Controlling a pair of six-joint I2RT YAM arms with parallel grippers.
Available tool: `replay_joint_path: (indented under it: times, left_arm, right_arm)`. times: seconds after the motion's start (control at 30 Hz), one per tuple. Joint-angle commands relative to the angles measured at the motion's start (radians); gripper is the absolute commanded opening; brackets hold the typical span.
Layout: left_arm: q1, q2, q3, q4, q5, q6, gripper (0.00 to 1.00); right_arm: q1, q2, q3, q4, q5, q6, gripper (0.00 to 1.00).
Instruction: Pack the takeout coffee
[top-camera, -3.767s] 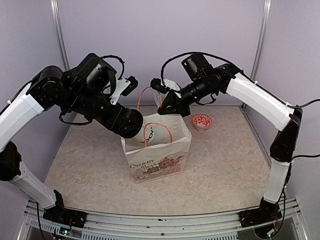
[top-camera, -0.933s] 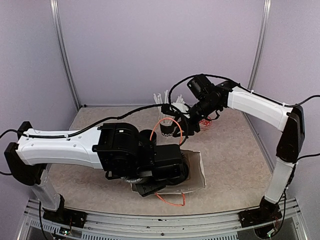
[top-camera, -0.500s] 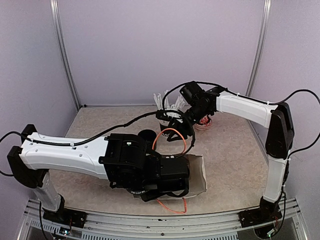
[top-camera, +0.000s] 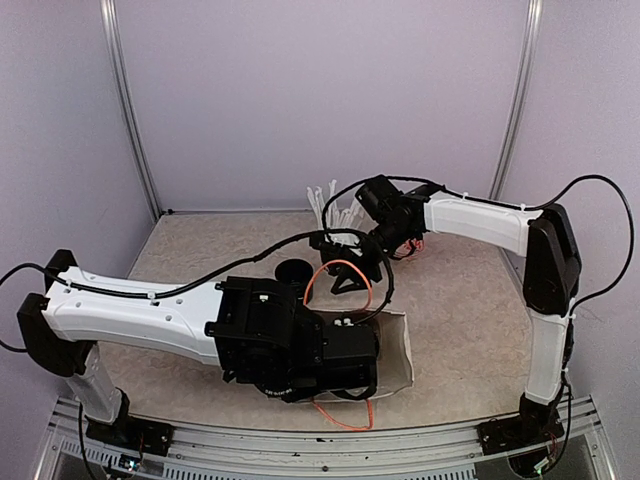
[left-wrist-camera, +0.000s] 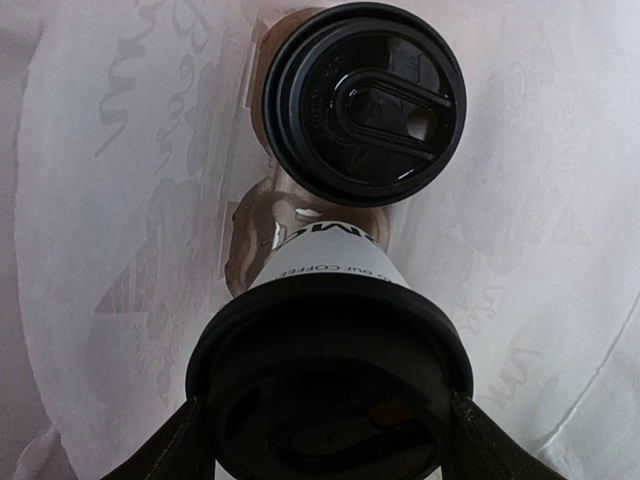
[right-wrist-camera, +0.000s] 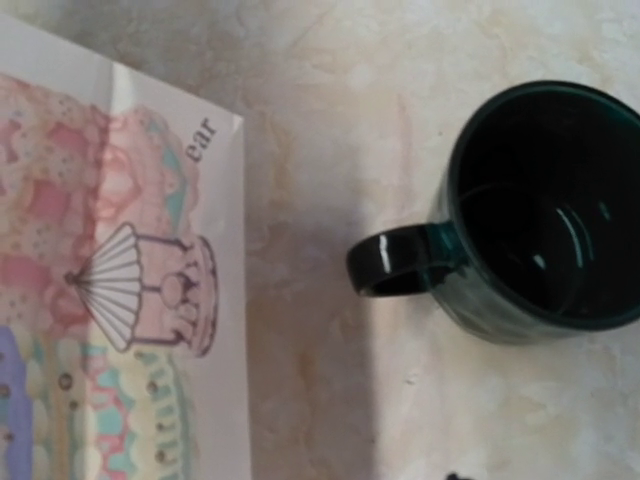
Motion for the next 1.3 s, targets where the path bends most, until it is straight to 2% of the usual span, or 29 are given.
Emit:
replay_joint_path:
  times: [0.0,0.3,0.5,0.93,1.27]
  left_arm:
    - [0.007,-0.015,-0.038,0.046,-0.029,0.043,0.63]
    - [0.018,-0.001,-0.097,0.027,-0.14,0.083,0.62]
    - [0.03,-0.039,-0.126,0.103,-0.155,0.123,0.61]
    - [0.085,-0.079,-0.224,0.251,-0.154,0.241,0.61]
    - [0.136,-0.117,-0.279,0.353,-0.065,0.297,0.61]
  right_arm:
    - [0.005,0.013,-0.036,0.024,-0.06,0.023,0.52]
    - [0.006,0.014,-0.08,0.039,-0.055,0.023,0.53]
    - [0.005,0.023,-0.092,0.039,-0.09,0.032,0.53]
    - [0.005,0.059,-0.088,0.011,-0.151,0.032,0.53]
    - [0.01,0.099,-0.065,-0.023,-0.174,0.028,0.53]
